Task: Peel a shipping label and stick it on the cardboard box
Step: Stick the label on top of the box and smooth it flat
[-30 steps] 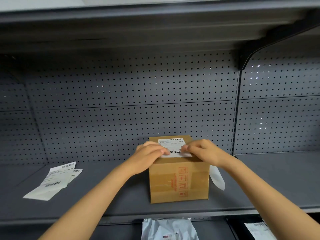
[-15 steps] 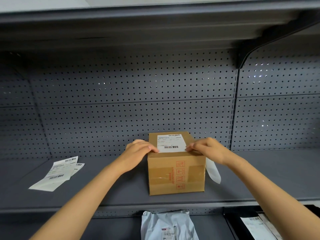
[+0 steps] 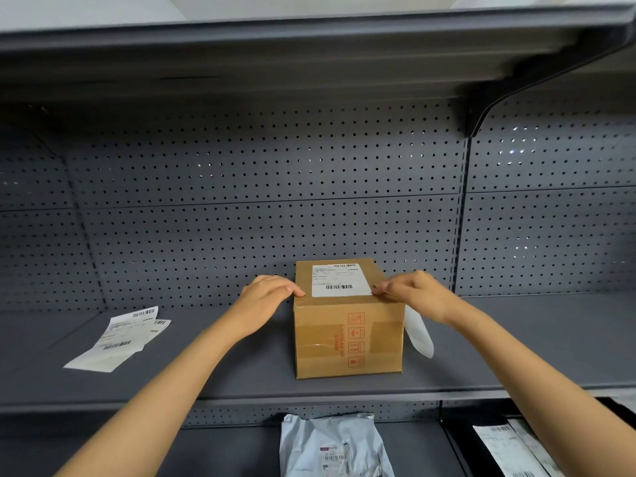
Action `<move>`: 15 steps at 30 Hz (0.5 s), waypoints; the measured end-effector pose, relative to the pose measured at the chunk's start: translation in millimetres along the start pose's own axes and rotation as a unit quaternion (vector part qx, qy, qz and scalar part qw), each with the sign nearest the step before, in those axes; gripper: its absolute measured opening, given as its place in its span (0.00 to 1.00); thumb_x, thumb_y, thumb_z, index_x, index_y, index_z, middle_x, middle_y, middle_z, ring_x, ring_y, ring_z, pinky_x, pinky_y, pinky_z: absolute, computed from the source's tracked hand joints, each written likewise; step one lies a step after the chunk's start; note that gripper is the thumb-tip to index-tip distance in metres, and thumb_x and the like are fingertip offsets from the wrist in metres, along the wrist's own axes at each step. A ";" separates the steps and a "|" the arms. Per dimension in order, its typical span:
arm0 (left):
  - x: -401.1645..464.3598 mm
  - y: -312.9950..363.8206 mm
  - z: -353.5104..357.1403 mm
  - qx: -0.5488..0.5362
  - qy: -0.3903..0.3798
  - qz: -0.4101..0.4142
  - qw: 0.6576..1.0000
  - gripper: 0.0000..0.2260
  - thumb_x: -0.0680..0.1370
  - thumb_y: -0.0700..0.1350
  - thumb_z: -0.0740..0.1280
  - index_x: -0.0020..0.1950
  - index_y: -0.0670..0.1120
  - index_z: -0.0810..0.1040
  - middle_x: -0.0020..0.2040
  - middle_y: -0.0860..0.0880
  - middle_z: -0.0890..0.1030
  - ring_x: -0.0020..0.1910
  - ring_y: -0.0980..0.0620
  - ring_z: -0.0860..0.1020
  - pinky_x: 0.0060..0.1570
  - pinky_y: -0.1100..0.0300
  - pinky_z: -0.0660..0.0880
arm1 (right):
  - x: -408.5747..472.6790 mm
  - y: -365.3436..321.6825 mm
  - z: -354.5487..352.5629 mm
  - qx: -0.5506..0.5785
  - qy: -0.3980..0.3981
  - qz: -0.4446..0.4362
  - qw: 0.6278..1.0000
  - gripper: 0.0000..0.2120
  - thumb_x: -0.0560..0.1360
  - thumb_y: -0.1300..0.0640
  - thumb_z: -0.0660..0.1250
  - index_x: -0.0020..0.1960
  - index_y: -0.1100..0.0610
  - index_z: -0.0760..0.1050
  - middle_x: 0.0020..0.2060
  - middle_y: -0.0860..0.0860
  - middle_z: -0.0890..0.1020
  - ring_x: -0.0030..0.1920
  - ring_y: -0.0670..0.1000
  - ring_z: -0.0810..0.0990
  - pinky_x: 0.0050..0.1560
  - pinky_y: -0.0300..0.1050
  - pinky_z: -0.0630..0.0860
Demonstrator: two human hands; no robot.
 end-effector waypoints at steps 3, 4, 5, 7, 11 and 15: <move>0.8 5.4 0.9 -0.013 0.008 0.019 1.000 0.14 0.79 0.45 0.54 0.48 0.56 0.79 0.55 0.56 0.76 0.61 0.57 0.68 0.63 0.63 0.62 | 0.1 1.2 -2.5 -0.015 0.009 -0.003 1.000 0.22 0.73 0.47 0.61 0.50 0.66 0.78 0.53 0.61 0.82 0.56 0.58 0.79 0.62 0.51 0.73; 0.7 8.2 1.0 -0.018 0.013 0.025 0.999 0.14 0.79 0.43 0.55 0.51 0.53 0.79 0.55 0.56 0.76 0.59 0.59 0.69 0.58 0.70 0.63 | -0.9 0.6 -3.4 -0.016 0.017 -0.005 1.000 0.16 0.75 0.51 0.60 0.50 0.62 0.80 0.52 0.56 0.83 0.55 0.53 0.80 0.59 0.42 0.74; 0.7 11.4 1.0 -0.025 0.016 0.030 0.999 0.13 0.79 0.42 0.55 0.54 0.51 0.79 0.56 0.55 0.75 0.57 0.61 0.70 0.54 0.74 0.62 | -2.0 -0.1 -4.6 -0.016 0.023 -0.008 1.000 0.14 0.76 0.54 0.60 0.51 0.59 0.81 0.52 0.52 0.83 0.54 0.50 0.79 0.55 0.36 0.72; 2.2 14.7 2.0 -0.035 0.017 0.036 0.999 0.12 0.79 0.42 0.56 0.56 0.52 0.77 0.57 0.54 0.74 0.57 0.62 0.70 0.55 0.73 0.64 | -1.3 3.0 -8.3 -0.026 0.037 -0.008 0.999 0.12 0.76 0.56 0.60 0.51 0.56 0.81 0.52 0.49 0.82 0.54 0.47 0.78 0.50 0.34 0.71; 12.5 17.8 4.8 -0.022 0.011 0.039 0.999 0.12 0.77 0.44 0.60 0.56 0.58 0.73 0.59 0.55 0.72 0.61 0.57 0.69 0.61 0.58 0.65 | 3.1 13.5 -17.9 -0.046 0.074 0.013 0.996 0.10 0.76 0.58 0.60 0.51 0.57 0.79 0.51 0.47 0.80 0.55 0.46 0.75 0.52 0.37 0.69; 34.2 20.0 9.5 -0.002 -0.007 0.041 0.999 0.13 0.76 0.46 0.61 0.60 0.57 0.72 0.61 0.53 0.72 0.61 0.56 0.69 0.62 0.55 0.68 | 4.0 33.6 -22.4 -0.019 0.108 0.040 0.993 0.10 0.76 0.58 0.61 0.52 0.57 0.79 0.50 0.48 0.80 0.53 0.47 0.76 0.44 0.31 0.69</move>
Point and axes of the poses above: each hand's wrist, its own x-axis towards the middle knuckle, its own z-axis out of the palm, y = z × x, the point moved 1 cm from there along x, towards the middle knuckle
